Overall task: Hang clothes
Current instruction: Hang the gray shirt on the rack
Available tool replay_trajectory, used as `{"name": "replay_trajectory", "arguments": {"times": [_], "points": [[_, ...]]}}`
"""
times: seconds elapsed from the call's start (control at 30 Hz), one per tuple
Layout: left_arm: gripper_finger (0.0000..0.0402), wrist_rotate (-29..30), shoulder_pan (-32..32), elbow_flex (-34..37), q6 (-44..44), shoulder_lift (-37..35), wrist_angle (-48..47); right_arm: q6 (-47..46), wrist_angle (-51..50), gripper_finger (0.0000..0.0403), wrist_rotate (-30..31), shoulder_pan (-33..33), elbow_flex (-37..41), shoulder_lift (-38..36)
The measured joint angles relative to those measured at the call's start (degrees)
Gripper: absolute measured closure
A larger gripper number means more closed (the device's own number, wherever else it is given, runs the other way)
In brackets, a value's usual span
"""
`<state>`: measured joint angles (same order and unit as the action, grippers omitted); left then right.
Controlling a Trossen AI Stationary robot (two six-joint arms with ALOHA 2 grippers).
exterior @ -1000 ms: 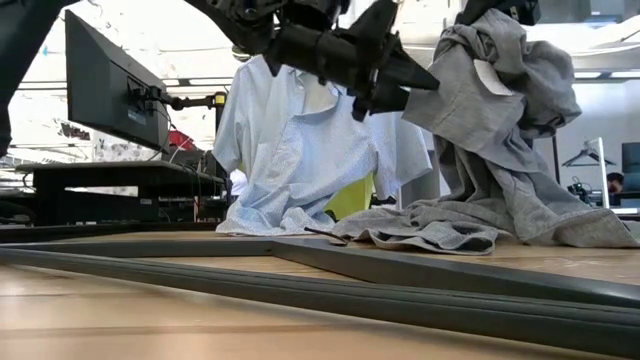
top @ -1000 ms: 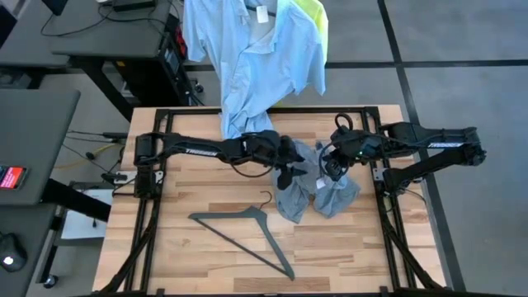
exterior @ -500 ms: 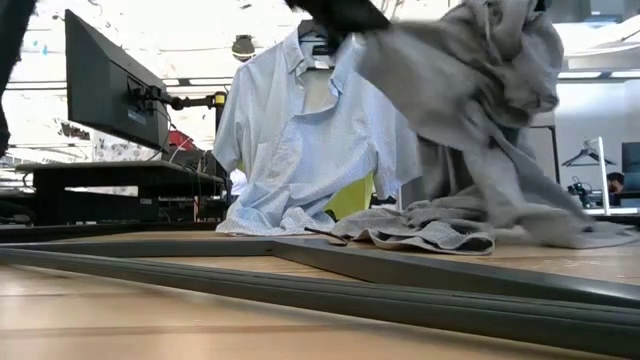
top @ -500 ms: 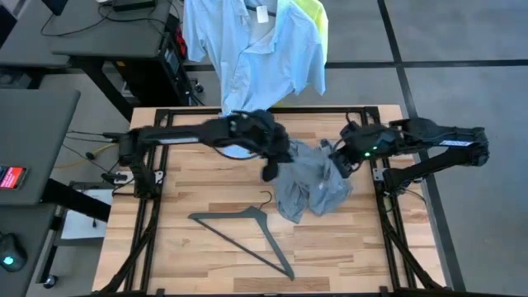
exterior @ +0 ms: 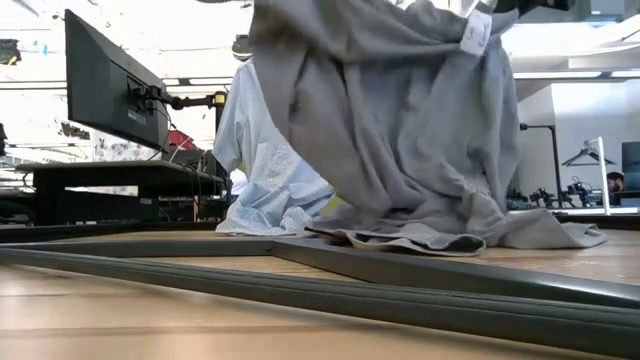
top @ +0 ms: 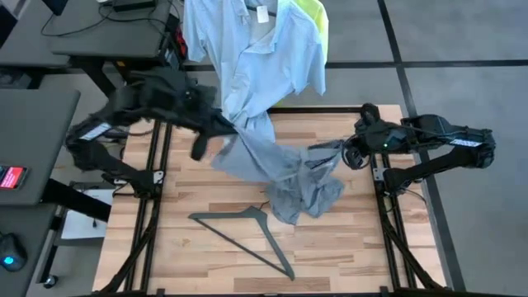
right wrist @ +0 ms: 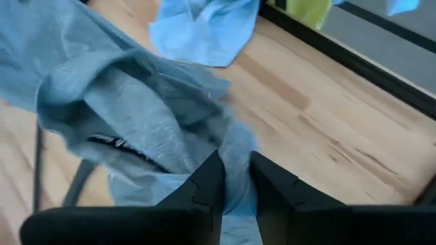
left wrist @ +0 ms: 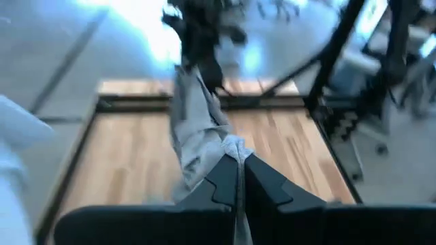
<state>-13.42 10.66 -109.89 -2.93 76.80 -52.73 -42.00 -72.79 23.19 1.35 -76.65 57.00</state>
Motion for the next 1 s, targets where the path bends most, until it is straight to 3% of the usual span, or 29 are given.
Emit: {"name": "replay_trajectory", "arguments": {"times": [0.3,0.47,0.73,0.87,1.0], "points": [[0.0402,-0.1,-2.5,0.2,5.7,0.2,-8.3,-3.0,-0.1,0.0346,-5.0,1.8,4.4,1.5],[0.0402,0.8,-7.8,6.1,9.9,3.5,-13.1,-12.8,1.2,0.0346,-5.0,11.3,10.6,1.4],[0.0402,-0.6,-18.8,19.4,16.2,9.1,-7.7,-39.9,8.8,0.0346,-5.5,33.1,25.9,1.5],[0.0398,-6.8,-20.3,20.9,18.6,13.4,-9.2,-48.7,11.8,0.0344,-6.2,39.7,29.4,1.5],[0.0369,-12.2,-18.5,18.5,18.5,16.4,-14.1,-50.6,11.8,0.0326,-7.5,40.9,27.8,0.5]]}}
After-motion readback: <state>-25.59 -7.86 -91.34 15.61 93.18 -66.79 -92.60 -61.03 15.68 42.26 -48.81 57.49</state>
